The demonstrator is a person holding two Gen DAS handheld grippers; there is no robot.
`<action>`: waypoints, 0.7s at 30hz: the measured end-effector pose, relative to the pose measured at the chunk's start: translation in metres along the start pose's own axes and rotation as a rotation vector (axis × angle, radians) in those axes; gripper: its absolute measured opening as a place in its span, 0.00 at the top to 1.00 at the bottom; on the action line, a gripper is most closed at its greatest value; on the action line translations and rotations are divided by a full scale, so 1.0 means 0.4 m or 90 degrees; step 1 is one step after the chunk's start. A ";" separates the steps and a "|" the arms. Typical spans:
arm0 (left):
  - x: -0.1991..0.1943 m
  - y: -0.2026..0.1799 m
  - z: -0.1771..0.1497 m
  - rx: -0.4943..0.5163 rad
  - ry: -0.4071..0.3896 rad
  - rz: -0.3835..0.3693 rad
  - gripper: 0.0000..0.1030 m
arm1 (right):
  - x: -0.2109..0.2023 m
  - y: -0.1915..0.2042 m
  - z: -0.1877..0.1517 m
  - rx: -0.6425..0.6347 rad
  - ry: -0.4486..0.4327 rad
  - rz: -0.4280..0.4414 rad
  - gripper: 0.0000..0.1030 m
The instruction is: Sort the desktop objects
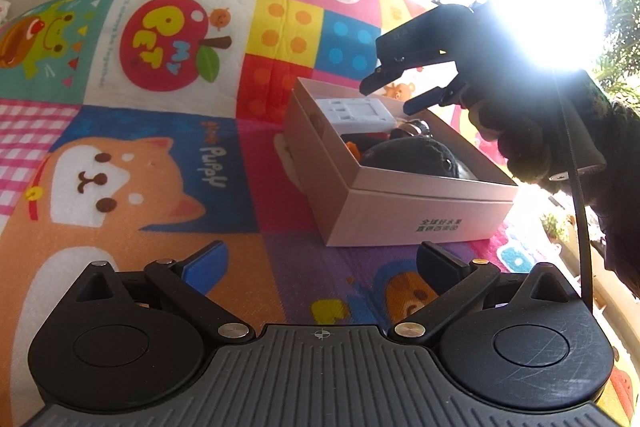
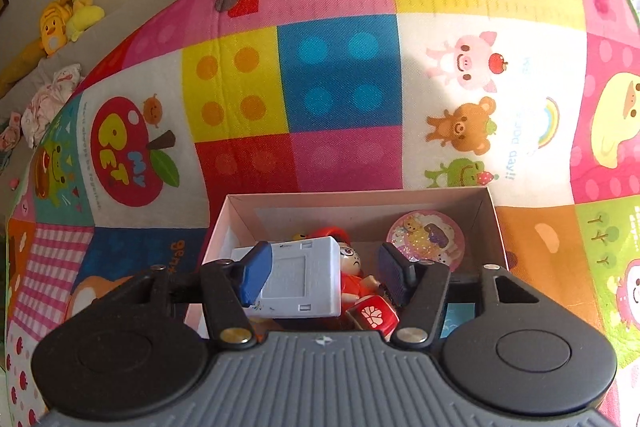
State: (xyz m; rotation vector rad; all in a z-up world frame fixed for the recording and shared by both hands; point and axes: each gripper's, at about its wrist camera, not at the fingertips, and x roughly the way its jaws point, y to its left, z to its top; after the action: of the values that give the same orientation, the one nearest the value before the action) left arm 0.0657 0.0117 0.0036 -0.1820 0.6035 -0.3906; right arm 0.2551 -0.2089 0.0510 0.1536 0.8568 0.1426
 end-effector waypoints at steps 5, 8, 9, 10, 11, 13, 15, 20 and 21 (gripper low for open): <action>0.005 0.005 -0.003 -0.003 0.003 0.006 0.00 | 0.009 0.018 -0.041 -0.007 0.040 0.025 0.50; 0.007 0.007 -0.004 -0.002 0.006 0.011 0.00 | -0.046 0.018 -0.076 -0.008 0.018 0.049 0.52; 0.009 0.007 -0.004 -0.002 0.008 0.012 0.00 | -0.074 0.017 -0.086 -0.014 0.001 0.052 0.52; 0.010 0.007 -0.005 -0.002 0.009 0.013 0.00 | -0.101 0.015 -0.096 -0.021 -0.016 0.052 0.52; 0.011 0.007 -0.005 -0.001 0.011 0.014 0.00 | -0.146 0.011 -0.110 -0.029 -0.042 0.052 0.52; 0.010 0.005 -0.005 0.002 0.010 0.015 0.00 | -0.213 -0.004 -0.136 -0.035 -0.070 0.065 0.48; 0.010 0.002 -0.007 0.006 0.011 0.018 0.00 | -0.282 -0.028 -0.173 -0.030 -0.095 0.075 0.36; 0.002 -0.015 -0.010 0.026 0.004 0.042 0.00 | -0.385 -0.064 -0.324 -0.041 -0.103 0.056 0.01; -0.008 -0.026 -0.012 0.037 -0.002 0.053 0.00 | -0.395 -0.067 -0.361 -0.047 -0.100 0.057 0.00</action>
State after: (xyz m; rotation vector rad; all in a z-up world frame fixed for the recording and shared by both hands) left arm 0.0572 0.0034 0.0042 -0.1010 0.5935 -0.3274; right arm 0.0449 -0.2534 0.0694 0.1327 0.6872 0.2418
